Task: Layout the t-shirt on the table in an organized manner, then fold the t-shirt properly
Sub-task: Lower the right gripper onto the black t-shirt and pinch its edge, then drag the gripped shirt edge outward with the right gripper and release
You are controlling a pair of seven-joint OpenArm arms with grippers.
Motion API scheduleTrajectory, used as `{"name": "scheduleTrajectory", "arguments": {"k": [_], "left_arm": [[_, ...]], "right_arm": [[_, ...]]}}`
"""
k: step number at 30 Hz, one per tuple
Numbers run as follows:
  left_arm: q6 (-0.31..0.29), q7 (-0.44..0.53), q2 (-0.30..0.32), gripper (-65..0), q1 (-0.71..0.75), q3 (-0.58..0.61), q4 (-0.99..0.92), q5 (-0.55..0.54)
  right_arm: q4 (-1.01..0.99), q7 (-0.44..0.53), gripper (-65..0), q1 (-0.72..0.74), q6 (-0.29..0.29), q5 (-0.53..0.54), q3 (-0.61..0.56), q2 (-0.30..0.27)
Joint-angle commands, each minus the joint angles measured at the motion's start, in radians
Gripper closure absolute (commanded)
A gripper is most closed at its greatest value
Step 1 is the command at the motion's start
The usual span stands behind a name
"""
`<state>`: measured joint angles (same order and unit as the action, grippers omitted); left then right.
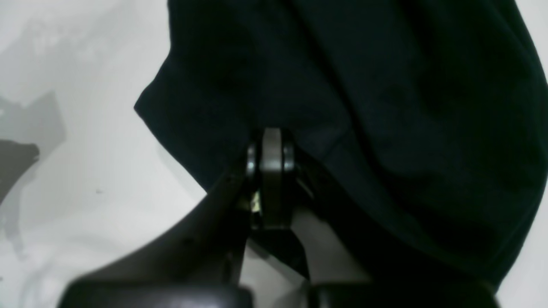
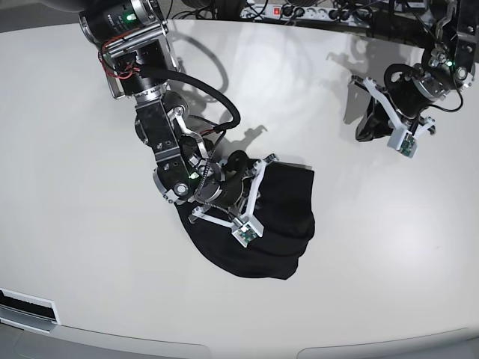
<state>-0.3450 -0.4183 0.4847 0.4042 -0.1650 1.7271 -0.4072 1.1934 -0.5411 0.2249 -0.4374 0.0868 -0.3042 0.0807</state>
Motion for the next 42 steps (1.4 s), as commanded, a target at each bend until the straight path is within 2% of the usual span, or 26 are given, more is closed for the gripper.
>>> {"name": "scheduleTrajectory", "arguments": {"k": [1,3,7,8,11,12,13,14,16,18,20,22,25,26,27,28,31,34,38,42], "left_arm": [[0.000,0.023,0.014,0.0,-0.003,-0.006,0.016,-0.023],[0.000,0.023,0.014,0.0,-0.003,-0.006,0.016,-0.025],[0.000,0.023,0.014,0.0,-0.003,-0.006,0.016,-0.024],[0.000,0.022,0.014,0.0,-0.003,-0.006,0.016,-0.024],[0.000,0.023,0.014,0.0,-0.003,-0.006,0.016,-0.025],[0.000,0.023,0.014,0.0,-0.003,-0.006,0.016,-0.024],[0.000,0.023,0.014,0.0,-0.003,-0.005,0.016,-0.024],[0.000,0.022,0.014,0.0,-0.003,-0.006,0.016,-0.024],[0.000,0.022,0.014,0.0,-0.003,-0.006,0.016,-0.024],[0.000,0.023,0.014,0.0,-0.003,-0.006,0.016,-0.024],[0.000,0.023,0.014,0.0,-0.003,-0.006,0.016,-0.025],[0.000,0.023,0.014,0.0,-0.003,-0.006,0.016,-0.025],[0.000,0.022,0.014,0.0,-0.003,-0.006,0.016,-0.024],[0.000,0.022,0.014,0.0,-0.003,-0.006,0.016,-0.024],[0.000,0.022,0.014,0.0,-0.003,-0.006,0.016,-0.024],[0.000,0.022,0.014,0.0,-0.003,-0.006,0.016,-0.024],[0.000,0.022,0.014,0.0,-0.003,-0.006,0.016,-0.025],[0.000,0.022,0.014,0.0,-0.003,-0.006,0.016,-0.024],[0.000,0.022,0.014,0.0,-0.003,-0.006,0.016,-0.023],[0.000,0.022,0.014,0.0,-0.003,-0.006,0.016,-0.021]], "right_arm": [[0.014,0.026,0.0,0.024,-0.001,0.007,0.000,0.005],[0.014,0.025,0.0,0.024,-0.002,0.010,0.000,0.005],[0.014,0.025,0.0,0.024,-0.076,0.027,0.000,0.005],[0.014,0.025,-5.9,0.024,-0.089,0.047,0.000,0.005],[0.014,0.023,-29.9,0.021,-0.090,0.077,0.000,0.005],[0.014,0.023,-33.9,0.021,-0.061,0.074,-0.004,0.005],[0.014,0.023,-34.4,0.022,-0.023,0.063,-0.004,0.005],[0.014,0.027,-33.9,0.022,0.016,0.051,-0.003,0.005],[0.014,0.033,-26.6,0.022,0.055,0.015,-0.004,0.005],[0.014,0.033,-17.3,0.022,0.054,0.009,-0.004,0.005],[0.014,0.032,-12.9,0.022,0.042,0.009,-0.004,0.005],[0.014,0.029,-13.8,0.021,0.035,0.010,-0.004,0.005],[0.014,0.021,-22.4,0.021,0.038,0.013,-0.004,0.005],[0.014,0.022,-22.7,0.019,0.037,0.012,-0.004,0.005],[0.014,0.023,-21.2,0.017,0.037,0.012,-0.004,0.005],[0.014,0.022,-17.0,0.016,0.037,0.013,-0.004,0.005],[0.014,0.026,-0.8,0.003,0.037,0.008,-0.004,0.005],[0.014,0.029,0.0,-0.013,0.034,-0.024,-0.004,0.005],[0.020,0.055,0.0,-0.010,0.076,-0.043,-0.003,0.005],[0.145,0.005,0.0,0.019,0.027,-0.035,-0.003,0.004]]}}
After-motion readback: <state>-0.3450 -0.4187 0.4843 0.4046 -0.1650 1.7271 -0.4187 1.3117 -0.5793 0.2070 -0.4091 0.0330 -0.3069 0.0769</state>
